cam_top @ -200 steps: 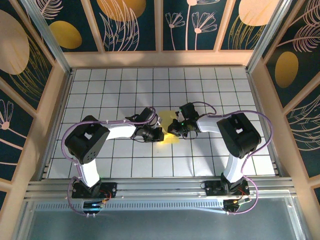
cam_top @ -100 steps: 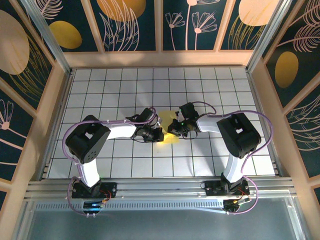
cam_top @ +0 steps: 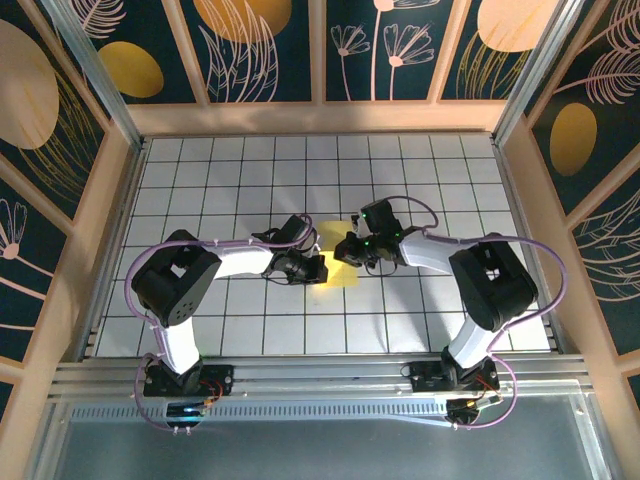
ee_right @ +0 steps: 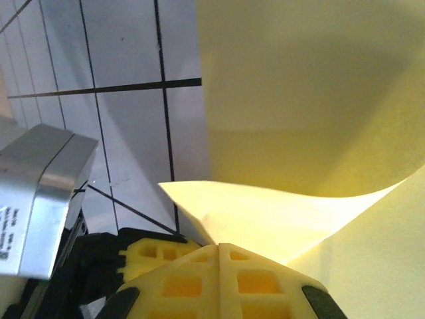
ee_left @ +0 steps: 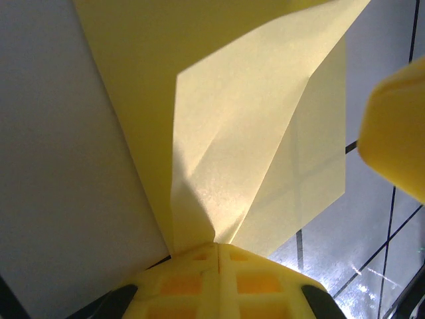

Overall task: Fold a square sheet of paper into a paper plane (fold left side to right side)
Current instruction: Fold the triangle a second time at the center of the table.

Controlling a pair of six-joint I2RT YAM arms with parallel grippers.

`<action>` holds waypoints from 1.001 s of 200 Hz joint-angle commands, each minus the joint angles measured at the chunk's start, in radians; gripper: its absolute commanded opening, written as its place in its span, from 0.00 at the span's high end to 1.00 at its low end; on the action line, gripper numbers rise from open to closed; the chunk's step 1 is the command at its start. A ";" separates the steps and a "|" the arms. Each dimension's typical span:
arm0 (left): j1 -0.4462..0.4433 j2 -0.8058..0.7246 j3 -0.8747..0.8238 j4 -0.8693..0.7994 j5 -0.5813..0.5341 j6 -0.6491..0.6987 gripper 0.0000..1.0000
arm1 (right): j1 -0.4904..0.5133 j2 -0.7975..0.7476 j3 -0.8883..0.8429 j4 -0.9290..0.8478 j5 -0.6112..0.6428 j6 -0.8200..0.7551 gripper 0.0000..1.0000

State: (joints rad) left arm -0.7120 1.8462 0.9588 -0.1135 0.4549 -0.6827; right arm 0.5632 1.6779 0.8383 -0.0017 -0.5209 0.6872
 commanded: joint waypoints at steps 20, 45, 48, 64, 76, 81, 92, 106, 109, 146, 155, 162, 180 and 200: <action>0.006 0.021 0.007 -0.072 -0.042 0.015 0.99 | 0.042 0.002 -0.045 0.045 -0.014 0.025 1.00; 0.006 0.022 0.008 -0.075 -0.044 0.016 1.00 | 0.049 0.029 -0.034 0.050 -0.022 0.022 1.00; 0.006 0.022 0.008 -0.075 -0.044 0.016 1.00 | 0.051 0.032 -0.032 0.049 -0.023 0.020 1.00; 0.006 0.022 0.009 -0.077 -0.045 0.017 1.00 | 0.052 0.047 -0.024 0.046 -0.023 0.019 1.00; 0.006 0.023 0.008 -0.084 -0.048 0.016 1.00 | 0.054 0.055 -0.021 0.045 -0.024 0.019 1.00; 0.006 0.022 0.008 -0.084 -0.048 0.017 1.00 | 0.055 0.060 -0.021 0.046 -0.025 0.019 1.00; 0.006 0.021 0.008 -0.086 -0.050 0.015 1.00 | 0.056 0.072 -0.019 0.045 -0.027 0.017 1.00; 0.006 0.021 0.009 -0.086 -0.050 0.014 1.00 | 0.055 0.086 -0.012 0.042 -0.027 0.012 1.00; 0.006 0.020 0.008 -0.086 -0.050 0.015 1.00 | 0.055 0.090 -0.011 0.040 -0.027 0.011 1.00; 0.005 0.023 0.008 -0.098 -0.055 0.018 1.00 | 0.054 0.126 0.029 -0.015 0.009 -0.010 1.00; 0.006 0.022 0.008 -0.102 -0.059 0.020 1.00 | 0.054 0.130 0.035 -0.025 0.020 -0.015 1.00; 0.006 0.023 0.008 -0.105 -0.061 0.020 1.00 | 0.053 0.130 0.037 -0.031 0.025 -0.017 1.00; 0.006 0.023 0.009 -0.111 -0.065 0.021 1.00 | 0.047 0.132 0.041 -0.043 0.037 -0.020 1.00; 0.006 0.024 0.008 -0.115 -0.068 0.021 1.00 | 0.038 0.131 0.042 -0.055 0.054 -0.029 1.00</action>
State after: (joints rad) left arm -0.7120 1.8458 0.9684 -0.1364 0.4339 -0.6815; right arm 0.6098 1.7908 0.8570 -0.0238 -0.5236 0.6853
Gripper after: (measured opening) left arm 0.045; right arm 0.051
